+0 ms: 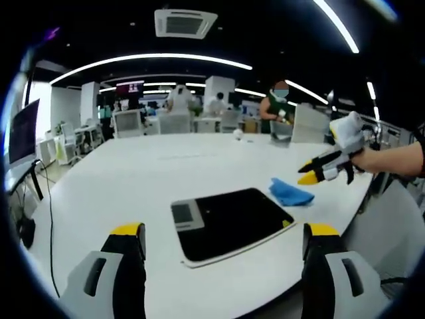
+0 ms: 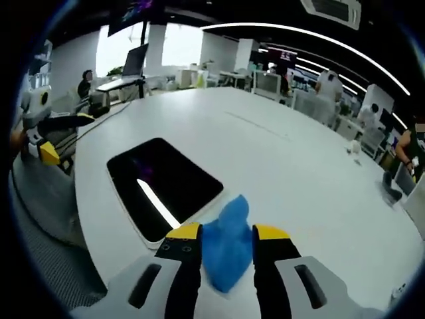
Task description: Wipe the mirror surface with the cleaning cloth until all visible marks leave the cleaned area.
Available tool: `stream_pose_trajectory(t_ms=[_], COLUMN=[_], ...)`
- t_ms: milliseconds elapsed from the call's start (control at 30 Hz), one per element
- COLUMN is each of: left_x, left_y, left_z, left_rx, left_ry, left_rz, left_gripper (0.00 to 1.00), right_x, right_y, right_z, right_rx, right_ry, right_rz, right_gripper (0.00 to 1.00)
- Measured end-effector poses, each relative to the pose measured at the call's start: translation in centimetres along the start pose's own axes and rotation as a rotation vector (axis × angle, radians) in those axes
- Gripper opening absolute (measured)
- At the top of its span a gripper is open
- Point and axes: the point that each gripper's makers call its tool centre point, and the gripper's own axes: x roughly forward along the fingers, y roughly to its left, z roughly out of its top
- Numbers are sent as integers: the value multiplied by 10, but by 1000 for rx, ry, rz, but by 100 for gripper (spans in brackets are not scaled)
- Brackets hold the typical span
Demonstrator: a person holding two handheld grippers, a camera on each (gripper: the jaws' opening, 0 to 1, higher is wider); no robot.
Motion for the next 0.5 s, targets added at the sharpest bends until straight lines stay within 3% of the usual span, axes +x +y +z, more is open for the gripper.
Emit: stream_pose_trajectory(t_ms=[500], left_x=[-4], left_y=[-8], left_z=[-1], left_rx=[11], left_ry=[0], left_rz=[-25], left_gripper=[99], right_x=[27], right_y=[-1], right_z=[-17], right_rx=[73], right_ry=[50], right_rz=[18], right_gripper=[28])
